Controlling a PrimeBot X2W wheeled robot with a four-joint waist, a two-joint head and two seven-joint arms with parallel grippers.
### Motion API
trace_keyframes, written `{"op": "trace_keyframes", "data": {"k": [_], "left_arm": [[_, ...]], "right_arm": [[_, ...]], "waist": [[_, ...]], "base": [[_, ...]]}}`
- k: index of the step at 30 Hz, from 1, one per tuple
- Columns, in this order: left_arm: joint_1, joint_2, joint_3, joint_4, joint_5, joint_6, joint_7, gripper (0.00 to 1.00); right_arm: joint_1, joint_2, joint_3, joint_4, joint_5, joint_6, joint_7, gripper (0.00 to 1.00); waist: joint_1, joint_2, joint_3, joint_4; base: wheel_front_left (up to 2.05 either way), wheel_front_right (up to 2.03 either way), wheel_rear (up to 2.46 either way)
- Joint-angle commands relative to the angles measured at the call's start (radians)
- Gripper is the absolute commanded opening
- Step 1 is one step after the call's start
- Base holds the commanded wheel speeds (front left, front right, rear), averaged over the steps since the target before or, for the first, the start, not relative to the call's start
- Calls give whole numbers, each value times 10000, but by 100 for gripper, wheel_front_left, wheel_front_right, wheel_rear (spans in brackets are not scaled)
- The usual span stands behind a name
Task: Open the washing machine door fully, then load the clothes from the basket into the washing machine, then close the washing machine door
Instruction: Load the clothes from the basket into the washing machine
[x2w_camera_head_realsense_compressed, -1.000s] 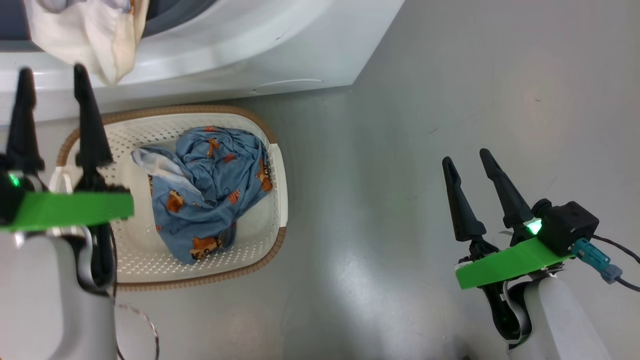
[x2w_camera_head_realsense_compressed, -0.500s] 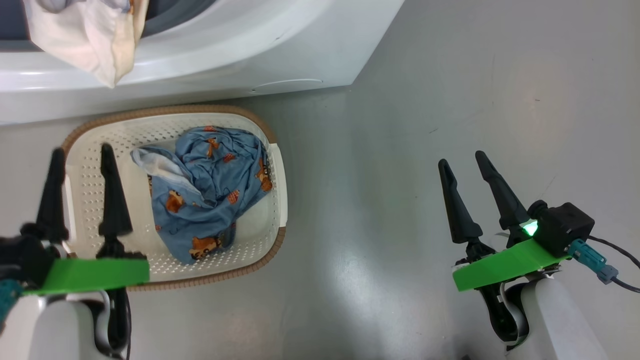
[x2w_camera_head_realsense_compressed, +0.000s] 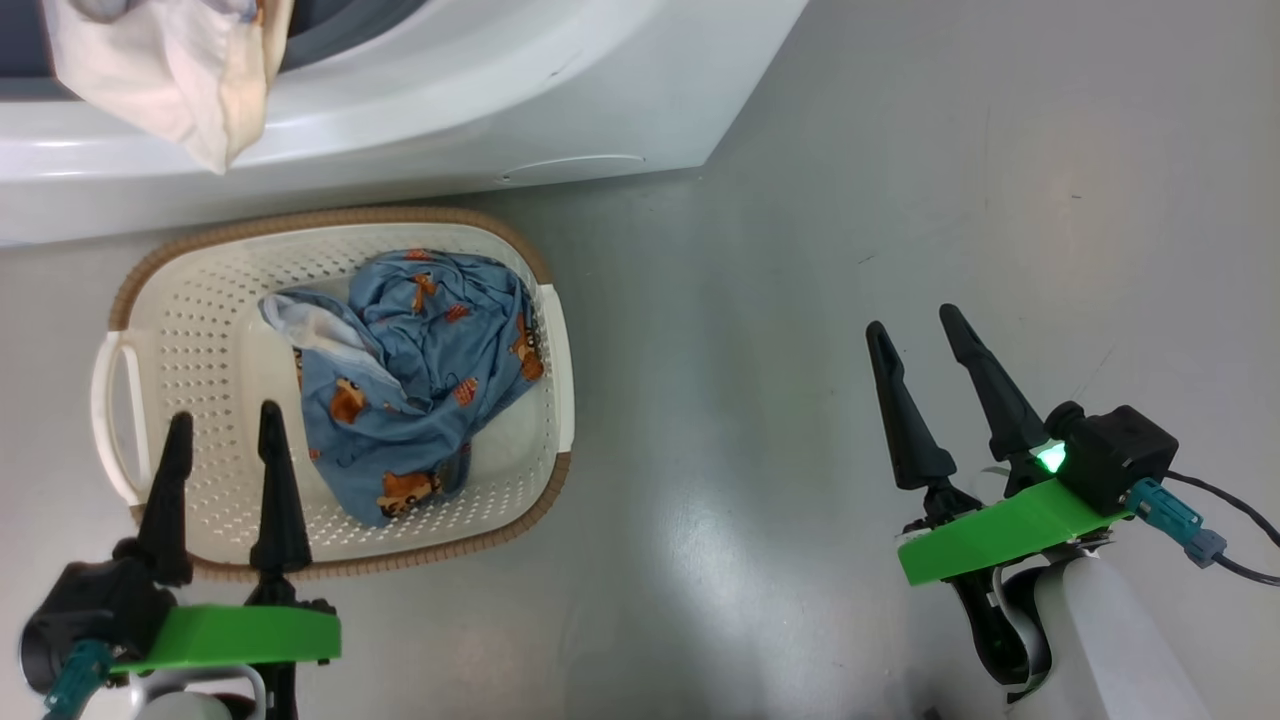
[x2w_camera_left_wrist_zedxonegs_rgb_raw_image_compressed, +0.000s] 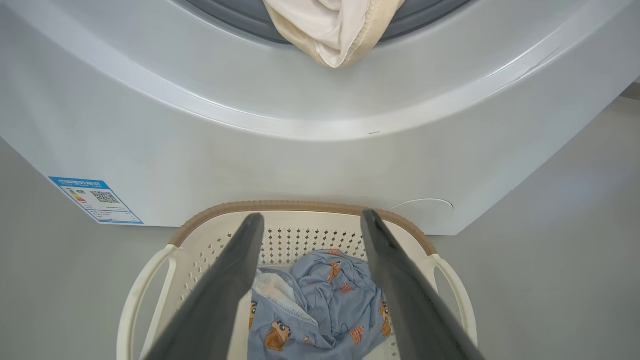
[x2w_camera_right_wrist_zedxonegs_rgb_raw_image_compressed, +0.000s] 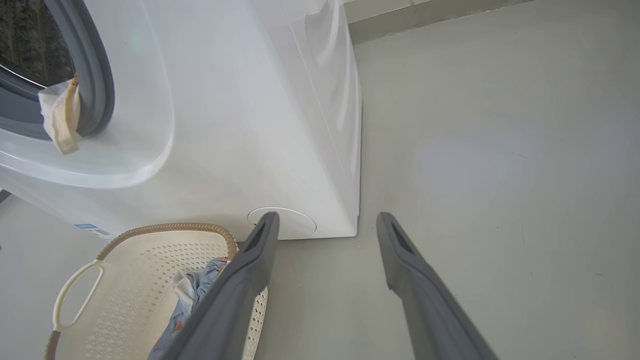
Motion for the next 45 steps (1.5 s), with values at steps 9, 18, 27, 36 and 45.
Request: {"op": "trace_keyframes", "data": {"k": [9, 18, 27, 36, 45], "left_arm": [[483, 169, 266, -414, -130, 414, 20, 100], [-603, 296, 425, -983, 269, 66, 20, 100], [-2768, 885, 390, -766, 395, -133, 333, 100], [-4824, 1232, 244, 594, -199, -243, 2443, 100], [-5943, 1212, 496, 2123, -1205, -106, 4639, 100]], "right_arm": [[103, 53, 228, -137, -6, 29, -48, 100], [64, 53, 274, -106, 58, 29, -48, 100], [-19, 53, 396, -6, 157, 29, -48, 100], [-27, 53, 502, 37, 229, 29, -48, 100], [47, 53, 460, 60, 219, 29, -48, 100]], "waist": [[0, -1, -20, -3], [0, -1, -31, -58], [0, -1, -119, -257], [0, -1, -172, -438], [0, -1, -170, -420]], "base": [[0, 0, 0], [0, 0, 0], [0, 0, 0], [0, 0, 0], [0, 0, 0]]}}
